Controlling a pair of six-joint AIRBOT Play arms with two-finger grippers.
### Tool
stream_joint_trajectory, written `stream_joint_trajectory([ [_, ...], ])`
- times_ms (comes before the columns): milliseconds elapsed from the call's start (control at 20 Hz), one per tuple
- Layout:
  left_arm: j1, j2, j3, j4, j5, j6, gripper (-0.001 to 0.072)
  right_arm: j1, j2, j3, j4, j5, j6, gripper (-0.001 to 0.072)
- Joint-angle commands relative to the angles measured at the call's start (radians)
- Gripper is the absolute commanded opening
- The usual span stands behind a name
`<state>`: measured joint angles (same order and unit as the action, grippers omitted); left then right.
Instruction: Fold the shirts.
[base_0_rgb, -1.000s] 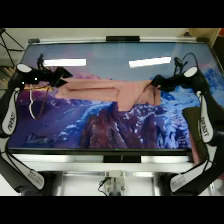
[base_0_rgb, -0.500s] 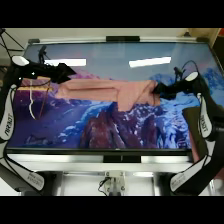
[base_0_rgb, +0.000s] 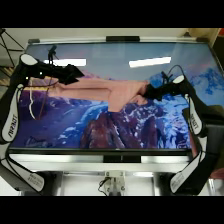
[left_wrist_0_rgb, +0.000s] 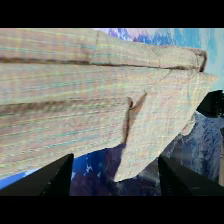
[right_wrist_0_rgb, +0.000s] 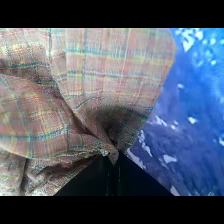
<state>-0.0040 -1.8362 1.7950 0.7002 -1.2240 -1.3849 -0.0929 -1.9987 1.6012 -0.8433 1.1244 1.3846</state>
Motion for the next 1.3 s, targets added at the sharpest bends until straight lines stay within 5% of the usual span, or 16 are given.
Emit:
stream_joint_trajectory([
  [0,-0.015,0.0,0.001,0.002,-0.001,-0.008,0.0597,-0.002,0.04,0.002,0.026,0.023,0.008,0.0041],
  [300,-0.055,-0.006,0.0,0.002,0.0,-0.008,0.0594,-0.09,0.246,0.002,0.027,0.11,-0.002,0.0041],
  [350,-0.074,-0.014,0.0,0.002,0.0,-0.008,0.0491,-0.101,0.287,0.002,0.031,0.139,-0.002,0.0041],
  [400,-0.101,-0.025,-0.002,0.002,0.001,-0.008,0.0256,-0.111,0.333,0.002,0.034,0.179,-0.002,0.004],
  [450,-0.134,-0.04,-0.002,0.002,0.004,-0.008,0.0142,-0.116,0.377,0.002,0.035,0.219,-0.001,0.0041],
  [550,-0.217,-0.08,-0.002,0.002,0.005,-0.008,0.0121,-0.124,0.475,0.002,0.035,0.296,0.006,0.0041],
  [600,-0.258,-0.097,-0.002,0.002,0.011,-0.008,0.0046,-0.127,0.526,0.002,0.035,0.326,0.018,0.0041],
  [950,-0.545,-0.201,-0.002,-0.185,0.291,-0.028,0.0029,-0.13,0.793,0.002,0.064,0.429,0.103,0.0041],
  [1250,-0.689,-0.297,-0.002,-0.438,0.427,-0.037,0.0028,-0.127,0.827,0.002,0.145,0.394,0.153,0.004],
])
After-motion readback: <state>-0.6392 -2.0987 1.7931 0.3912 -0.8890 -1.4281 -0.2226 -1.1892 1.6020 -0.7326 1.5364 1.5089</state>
